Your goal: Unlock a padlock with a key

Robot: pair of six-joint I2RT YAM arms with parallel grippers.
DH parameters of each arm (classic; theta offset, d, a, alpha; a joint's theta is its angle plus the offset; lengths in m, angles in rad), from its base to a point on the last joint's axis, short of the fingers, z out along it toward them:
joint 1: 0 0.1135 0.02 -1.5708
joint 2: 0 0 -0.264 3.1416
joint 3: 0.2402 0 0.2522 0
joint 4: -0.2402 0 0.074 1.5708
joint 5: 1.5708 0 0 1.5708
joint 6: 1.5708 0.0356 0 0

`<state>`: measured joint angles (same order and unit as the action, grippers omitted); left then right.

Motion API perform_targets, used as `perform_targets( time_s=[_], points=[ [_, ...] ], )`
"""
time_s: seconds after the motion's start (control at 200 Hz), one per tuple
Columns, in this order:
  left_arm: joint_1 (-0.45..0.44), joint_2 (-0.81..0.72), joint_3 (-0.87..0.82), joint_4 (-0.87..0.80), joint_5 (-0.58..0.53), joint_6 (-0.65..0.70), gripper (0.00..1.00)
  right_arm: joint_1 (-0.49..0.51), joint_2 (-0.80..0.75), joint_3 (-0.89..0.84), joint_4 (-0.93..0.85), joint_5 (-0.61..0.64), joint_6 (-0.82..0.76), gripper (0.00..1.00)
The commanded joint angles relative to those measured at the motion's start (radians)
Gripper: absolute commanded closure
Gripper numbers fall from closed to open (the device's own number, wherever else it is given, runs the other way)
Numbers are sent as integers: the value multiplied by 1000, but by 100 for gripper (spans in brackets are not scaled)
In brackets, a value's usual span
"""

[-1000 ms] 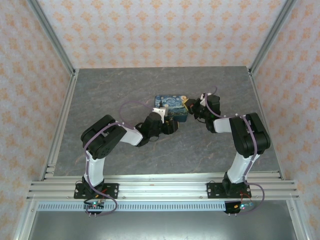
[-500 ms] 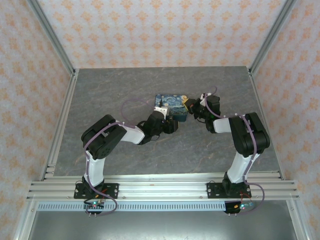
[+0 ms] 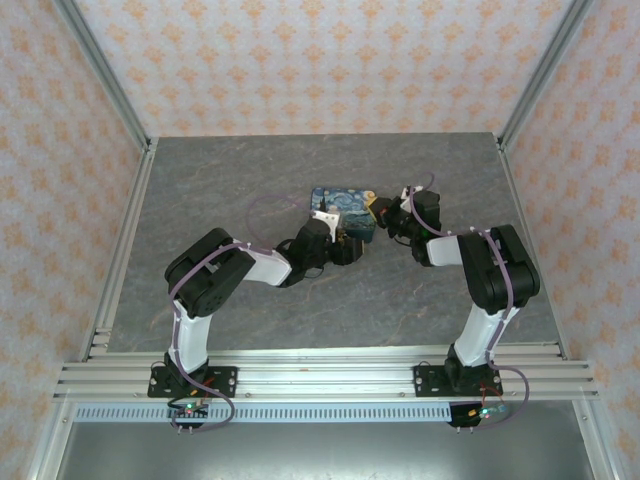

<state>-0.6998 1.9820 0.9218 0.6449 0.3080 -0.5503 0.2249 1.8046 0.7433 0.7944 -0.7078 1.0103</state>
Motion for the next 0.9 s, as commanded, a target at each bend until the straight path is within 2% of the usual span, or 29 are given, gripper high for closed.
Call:
perform_targets(
  time_s=[0.0, 0.215, 0.606, 0.896],
  points=[
    [0, -23, -18, 121, 57, -55, 36, -3, 17, -18, -18, -8, -5, 100],
    [11, -1, -23, 136, 48, -89, 36, -2, 18, -17, -15, -10, -2, 100],
    [24, 61, -46, 262, 67, -191, 35, -2, 21, -28, 2, -11, 5, 100],
    [18, 39, -95, 385, 41, -274, 36, -3, 31, -38, 23, -17, 11, 100]
  ],
)
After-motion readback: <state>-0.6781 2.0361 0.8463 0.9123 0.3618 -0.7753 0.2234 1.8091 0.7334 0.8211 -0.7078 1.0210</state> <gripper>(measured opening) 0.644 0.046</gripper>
